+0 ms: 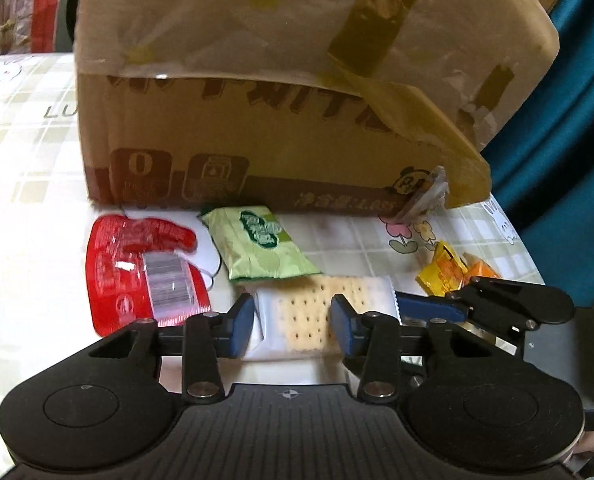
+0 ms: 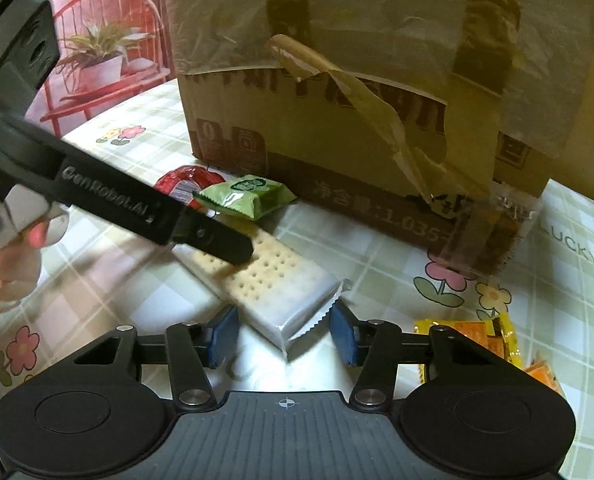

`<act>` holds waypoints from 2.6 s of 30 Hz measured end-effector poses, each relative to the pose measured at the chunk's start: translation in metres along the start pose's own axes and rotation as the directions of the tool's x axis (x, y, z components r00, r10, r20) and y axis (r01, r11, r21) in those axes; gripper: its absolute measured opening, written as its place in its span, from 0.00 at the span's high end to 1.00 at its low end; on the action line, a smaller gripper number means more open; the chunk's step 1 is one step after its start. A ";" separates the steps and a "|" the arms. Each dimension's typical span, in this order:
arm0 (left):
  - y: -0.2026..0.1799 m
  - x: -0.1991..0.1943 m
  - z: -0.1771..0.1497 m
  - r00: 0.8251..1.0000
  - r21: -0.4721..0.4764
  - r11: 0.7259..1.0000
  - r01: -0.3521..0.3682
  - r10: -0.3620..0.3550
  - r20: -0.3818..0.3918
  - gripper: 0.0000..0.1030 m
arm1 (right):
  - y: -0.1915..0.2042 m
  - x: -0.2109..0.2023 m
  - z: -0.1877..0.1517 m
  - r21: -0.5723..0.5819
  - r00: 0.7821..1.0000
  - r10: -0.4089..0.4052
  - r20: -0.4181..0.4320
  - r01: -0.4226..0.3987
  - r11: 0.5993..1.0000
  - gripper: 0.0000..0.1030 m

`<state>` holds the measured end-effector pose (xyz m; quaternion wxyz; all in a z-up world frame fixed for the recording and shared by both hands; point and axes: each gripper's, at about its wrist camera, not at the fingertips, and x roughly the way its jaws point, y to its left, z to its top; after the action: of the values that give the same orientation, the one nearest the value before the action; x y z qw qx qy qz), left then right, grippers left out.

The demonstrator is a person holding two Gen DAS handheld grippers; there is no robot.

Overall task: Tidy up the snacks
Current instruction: 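Lower both grippers to the cracker packet and close on it, then lift the cracker packet over the box and lower it inside, then lower both grippers to the orange-wrapped bread roll and close on it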

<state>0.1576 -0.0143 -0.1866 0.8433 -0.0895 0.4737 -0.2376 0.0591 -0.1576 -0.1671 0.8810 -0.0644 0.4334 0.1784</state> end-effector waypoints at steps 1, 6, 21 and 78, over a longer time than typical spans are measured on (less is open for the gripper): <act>-0.001 -0.001 -0.003 1.000 -0.012 1.000 -0.002 0.002 -0.001 0.59 | 0.000 -0.001 0.000 0.003 1.000 0.003 -0.001 -0.003 1.000 0.55; -0.012 -0.008 -0.018 0.999 -0.016 0.999 -0.033 0.033 0.007 0.59 | 0.006 -0.008 -0.006 0.001 1.000 0.017 -0.008 -0.017 1.000 0.56; -0.038 -0.068 -0.024 0.993 0.033 0.999 -0.028 0.024 0.120 0.60 | 0.024 -0.058 0.002 -0.073 0.996 -0.004 0.090 0.011 0.997 0.56; -0.082 -0.140 0.088 0.903 0.074 0.992 -0.105 0.064 0.424 0.45 | -0.052 -0.127 0.133 -0.175 0.931 -0.020 0.364 0.090 0.980 0.46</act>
<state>0.1447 -0.0246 -0.0026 0.9384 -0.0778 0.2723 -0.1981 0.1060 -0.2034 0.0128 0.9400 -0.1259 0.2439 0.2026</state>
